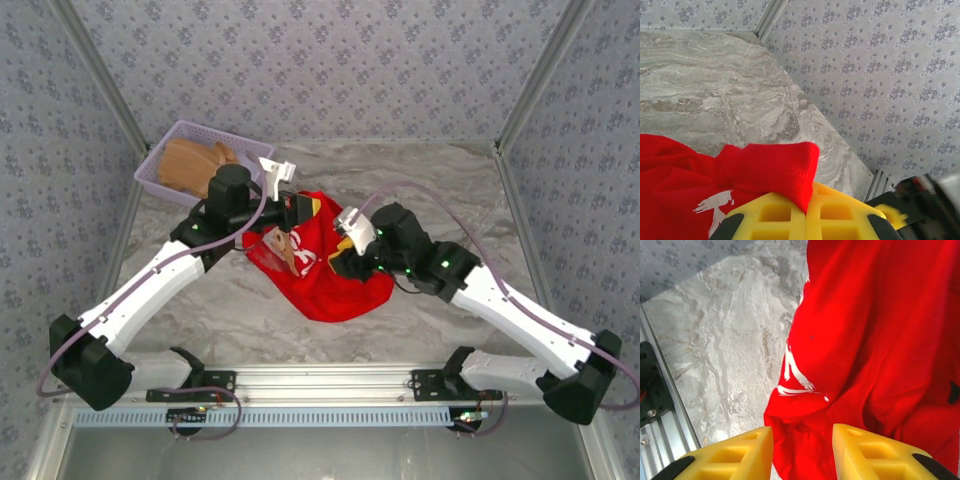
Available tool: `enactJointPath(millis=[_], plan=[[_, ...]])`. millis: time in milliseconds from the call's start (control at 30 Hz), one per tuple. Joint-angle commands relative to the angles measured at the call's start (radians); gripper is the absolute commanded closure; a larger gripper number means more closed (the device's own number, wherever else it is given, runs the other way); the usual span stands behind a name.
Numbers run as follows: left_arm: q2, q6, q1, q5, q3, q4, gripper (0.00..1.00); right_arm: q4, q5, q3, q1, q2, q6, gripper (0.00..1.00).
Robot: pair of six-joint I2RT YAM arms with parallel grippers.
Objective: Fold the inside-out t-shirt
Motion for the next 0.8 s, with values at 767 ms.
enactJointPath(millis=[767], plan=[[0.019, 0.026, -0.003, -0.049, 0.074, -0.013, 1.00, -0.016, -0.100, -0.024, -0.074, 0.105, -0.012, 1.00]])
